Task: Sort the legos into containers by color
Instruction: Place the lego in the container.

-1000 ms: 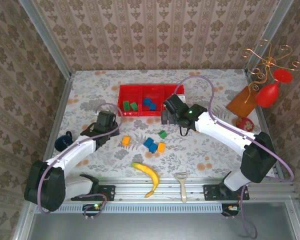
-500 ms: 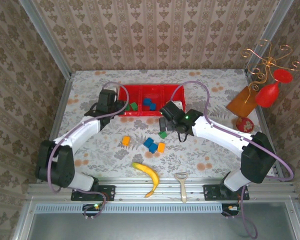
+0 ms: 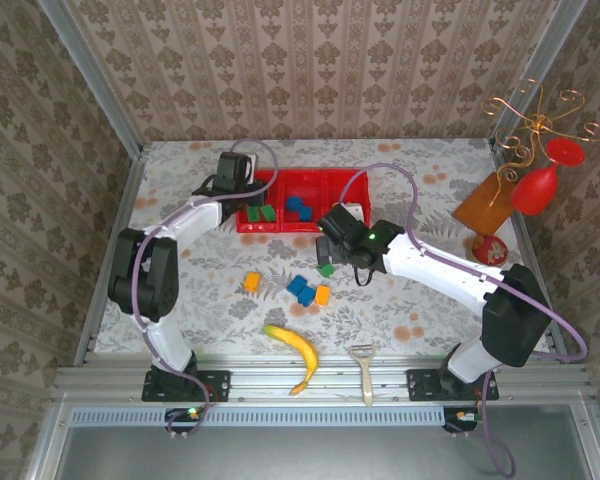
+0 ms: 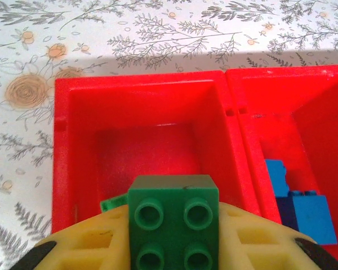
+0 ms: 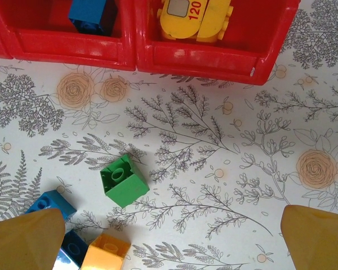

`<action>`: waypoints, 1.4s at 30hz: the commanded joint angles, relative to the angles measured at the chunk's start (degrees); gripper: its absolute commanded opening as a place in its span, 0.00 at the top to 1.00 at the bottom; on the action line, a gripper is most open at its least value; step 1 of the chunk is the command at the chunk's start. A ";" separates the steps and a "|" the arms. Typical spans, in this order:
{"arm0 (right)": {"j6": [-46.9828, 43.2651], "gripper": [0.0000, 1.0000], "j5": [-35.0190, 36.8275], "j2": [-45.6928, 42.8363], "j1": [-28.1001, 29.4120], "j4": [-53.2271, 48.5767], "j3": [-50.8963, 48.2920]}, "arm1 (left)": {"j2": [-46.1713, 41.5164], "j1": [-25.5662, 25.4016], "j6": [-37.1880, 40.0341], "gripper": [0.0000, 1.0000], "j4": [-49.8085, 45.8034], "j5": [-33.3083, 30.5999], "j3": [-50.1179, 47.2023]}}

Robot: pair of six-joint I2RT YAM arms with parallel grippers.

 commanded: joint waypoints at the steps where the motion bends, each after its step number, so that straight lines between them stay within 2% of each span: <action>1: 0.97 0.00 -1.10 0.94 0.78 0.24 -0.50 | 3.23 0.55 2.35 0.75 -2.38 0.29 4.07; 6: 0.43 0.00 -2.59 1.89 1.39 0.45 -0.13 | 6.94 0.54 2.60 0.74 -3.65 -0.73 7.49; 10: -0.13 0.00 -3.87 3.34 2.09 0.19 0.59 | 8.45 0.49 2.54 0.68 -4.09 -0.90 9.21; 17: -0.77 0.09 -5.65 5.62 3.65 -1.39 1.69 | 8.00 0.45 1.51 0.52 -4.13 -0.12 9.81; 23: -2.01 0.19 -8.78 6.43 4.29 -2.52 2.65 | 5.70 0.35 0.76 0.48 -4.44 0.06 8.79; 31: -2.65 0.29 -11.58 7.64 6.32 -3.33 2.83 | -3.15 0.21 -1.70 0.45 -2.96 0.49 2.71; 42: -4.25 0.31 -12.70 10.80 8.91 -4.92 4.83 | -21.14 0.54 -3.64 0.24 -1.76 -4.08 -13.55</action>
